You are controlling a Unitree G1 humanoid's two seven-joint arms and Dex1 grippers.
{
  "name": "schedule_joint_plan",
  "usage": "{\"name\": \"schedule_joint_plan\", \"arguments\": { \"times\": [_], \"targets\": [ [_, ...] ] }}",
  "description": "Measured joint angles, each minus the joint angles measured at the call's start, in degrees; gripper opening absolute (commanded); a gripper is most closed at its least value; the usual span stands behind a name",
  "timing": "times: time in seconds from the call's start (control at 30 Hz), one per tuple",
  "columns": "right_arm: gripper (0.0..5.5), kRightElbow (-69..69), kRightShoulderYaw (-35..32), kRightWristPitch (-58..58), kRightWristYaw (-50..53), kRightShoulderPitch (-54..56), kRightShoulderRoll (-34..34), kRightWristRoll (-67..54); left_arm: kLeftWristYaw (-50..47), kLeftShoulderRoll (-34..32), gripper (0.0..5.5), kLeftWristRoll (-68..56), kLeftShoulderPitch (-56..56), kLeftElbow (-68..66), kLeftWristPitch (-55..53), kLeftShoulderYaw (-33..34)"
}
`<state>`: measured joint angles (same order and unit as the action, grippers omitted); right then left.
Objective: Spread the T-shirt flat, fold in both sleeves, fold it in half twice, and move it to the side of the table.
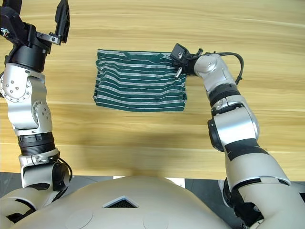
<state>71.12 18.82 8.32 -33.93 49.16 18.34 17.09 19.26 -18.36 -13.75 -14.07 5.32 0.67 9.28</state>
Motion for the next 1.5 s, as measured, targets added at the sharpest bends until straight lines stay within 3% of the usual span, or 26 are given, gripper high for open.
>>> {"name": "schedule_joint_plan", "arguments": {
  "times": [0.2,0.3,0.43,0.53,0.67,0.87,0.97,1.07,1.17,1.3,1.5],
  "targets": [
    [0.92,-6.2,-0.1,4.6,-7.1,-5.0,6.2,-0.8,-0.1,1.0,5.11,0.0,1.7,1.3,-0.8,-1.3],
    [0.92,-22.0,-0.4,5.0,-15.5,-14.1,11.4,-4.9,-0.1,1.1,5.11,0.0,1.9,1.8,-1.1,-1.3],
    [0.92,-49.5,-1.3,-5.6,-26.1,-29.8,16.8,-13.7,-0.1,1.5,5.11,0.0,2.2,2.2,-1.4,-1.5],
    [0.92,-65.9,-0.5,-17.0,-29.9,-38.5,17.5,-18.8,-0.2,1.8,5.11,0.0,2.3,3.2,-1.8,-1.7],
    [0.92,-77.7,0.3,-25.5,-30.3,-42.7,17.6,-21.5,-0.1,2.2,5.11,0.0,2.7,3.7,-2.2,-2.3],
    [0.92,-83.4,2.2,-29.7,-30.4,-45.2,16.8,-25.0,-0.2,3.3,5.11,0.0,2.7,3.8,-2.4,-3.1],
    [0.92,-85.5,-1.9,-36.2,-33.8,-44.2,13.5,-38.1,-0.1,3.5,5.11,0.1,2.7,3.7,-2.4,-3.5],
    [0.92,-78.8,-9.2,-37.7,-28.8,-33.8,5.7,-44.5,-0.1,3.5,5.11,0.0,2.7,3.1,-2.3,-3.4],
    [0.92,-67.2,-9.8,-33.6,-22.5,-25.2,-2.4,-42.8,-0.2,3.6,5.11,0.0,2.7,2.1,-1.7,-2.9],
    [0.92,-41.7,-6.0,-20.9,-10.9,-14.3,-12.3,-31.1,-0.1,3.7,5.11,0.0,1.9,1.2,-1.5,-3.0],
    [0.92,-7.6,6.3,-3.3,6.8,-2.0,-18.0,-8.5,-0.1,3.8,5.11,0.1,1.6,1.2,-1.4,-3.7]
  ]
}}
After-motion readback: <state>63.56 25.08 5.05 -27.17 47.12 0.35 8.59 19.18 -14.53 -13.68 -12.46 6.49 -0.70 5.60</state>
